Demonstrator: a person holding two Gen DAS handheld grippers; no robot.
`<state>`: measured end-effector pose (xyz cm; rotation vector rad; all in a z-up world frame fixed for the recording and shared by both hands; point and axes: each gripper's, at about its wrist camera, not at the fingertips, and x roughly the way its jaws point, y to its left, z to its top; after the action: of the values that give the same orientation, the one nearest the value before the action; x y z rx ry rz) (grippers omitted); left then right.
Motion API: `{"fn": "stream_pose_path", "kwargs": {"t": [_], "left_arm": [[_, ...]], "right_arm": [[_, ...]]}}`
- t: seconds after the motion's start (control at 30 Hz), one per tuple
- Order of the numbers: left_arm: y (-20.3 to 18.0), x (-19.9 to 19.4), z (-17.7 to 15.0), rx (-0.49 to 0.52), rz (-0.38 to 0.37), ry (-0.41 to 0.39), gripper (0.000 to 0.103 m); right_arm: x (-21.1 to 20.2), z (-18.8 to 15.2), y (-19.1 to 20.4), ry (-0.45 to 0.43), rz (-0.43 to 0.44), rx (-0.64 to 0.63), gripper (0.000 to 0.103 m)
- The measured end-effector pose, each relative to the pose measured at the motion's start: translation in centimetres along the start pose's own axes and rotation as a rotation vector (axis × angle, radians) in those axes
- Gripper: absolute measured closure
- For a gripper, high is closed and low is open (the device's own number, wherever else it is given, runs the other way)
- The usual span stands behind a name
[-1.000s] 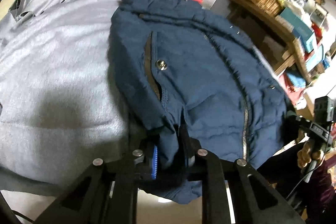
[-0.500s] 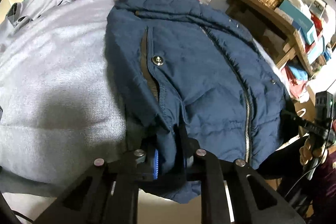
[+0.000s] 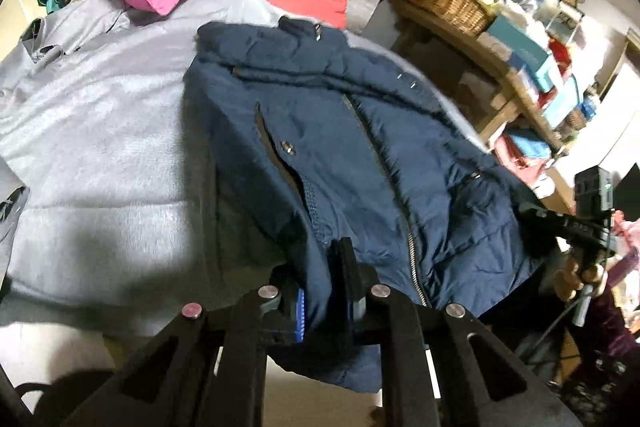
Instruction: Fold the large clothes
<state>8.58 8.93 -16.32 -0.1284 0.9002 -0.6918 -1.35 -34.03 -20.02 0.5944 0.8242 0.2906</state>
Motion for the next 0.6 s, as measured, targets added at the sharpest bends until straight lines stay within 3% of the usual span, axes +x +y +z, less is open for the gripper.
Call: {"fn": "stream_pose_path", "kwargs": {"t": [0.17, 0.33, 0.47, 0.6], "left_arm": [[-1.0, -3.2, 0.6, -0.015, -0.073, -0.028, 0.089], [-0.6, -5.3, 3.3, -0.05, -0.121, -0.06, 0.089], [0.3, -6.7, 6.4, -0.094, -0.17, -0.1, 0.089], [0.9, -6.9, 10.5, -0.118, -0.186, -0.142, 0.089]], "right_arm": [[-2.8, -0.4, 1.5, -0.004, 0.081, -0.021, 0.09], [-5.0, 0.2, 2.5, -0.052, 0.169, 0.003, 0.091], [-6.6, 3.6, 1.8, -0.161, 0.229, 0.047, 0.091], [-7.1, 7.7, 0.7, -0.262, 0.23, 0.078, 0.091]]}}
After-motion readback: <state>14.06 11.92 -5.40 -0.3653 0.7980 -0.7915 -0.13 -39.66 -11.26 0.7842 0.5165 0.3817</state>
